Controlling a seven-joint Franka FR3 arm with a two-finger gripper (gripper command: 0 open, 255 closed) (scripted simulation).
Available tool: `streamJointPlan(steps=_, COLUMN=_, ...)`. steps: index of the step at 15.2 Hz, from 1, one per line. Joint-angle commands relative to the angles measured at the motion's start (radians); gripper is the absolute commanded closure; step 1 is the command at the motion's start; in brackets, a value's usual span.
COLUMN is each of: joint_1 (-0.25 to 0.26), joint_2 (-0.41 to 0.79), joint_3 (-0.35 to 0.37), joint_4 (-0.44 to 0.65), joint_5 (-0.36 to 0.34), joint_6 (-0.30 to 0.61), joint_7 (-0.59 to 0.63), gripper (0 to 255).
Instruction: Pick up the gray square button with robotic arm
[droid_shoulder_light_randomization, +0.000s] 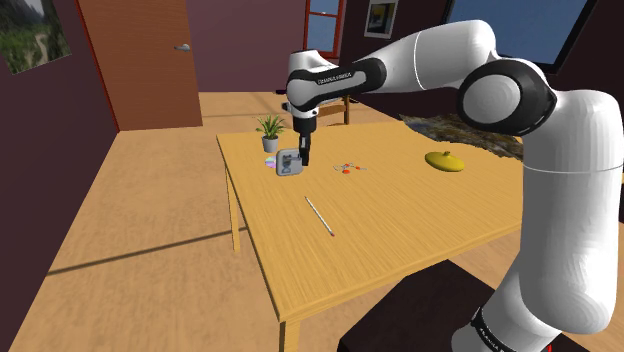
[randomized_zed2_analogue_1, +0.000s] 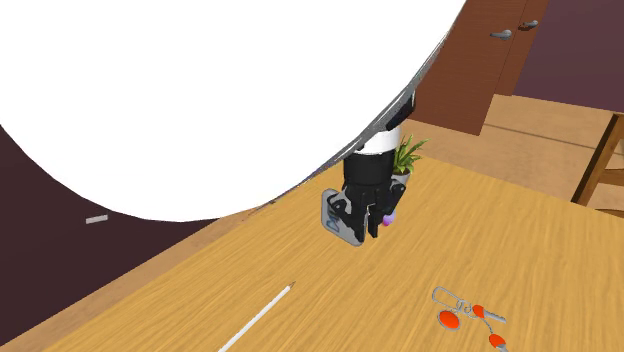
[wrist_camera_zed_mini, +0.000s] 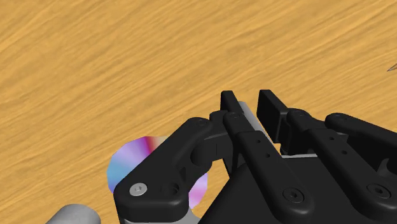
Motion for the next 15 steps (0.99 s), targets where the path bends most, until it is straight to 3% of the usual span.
streamJointPlan(steps=1, joint_1=0.000, joint_2=-0.005, joint_3=0.000, joint_4=0.018, joint_5=0.001, joint_6=-0.023, joint_7=-0.002, gripper=255)
streamJointPlan(steps=15, joint_1=0.002, joint_2=-0.014, joint_3=0.001, joint_4=0.168, joint_5=0.004, joint_6=-0.181, joint_7=-0.015, gripper=255)
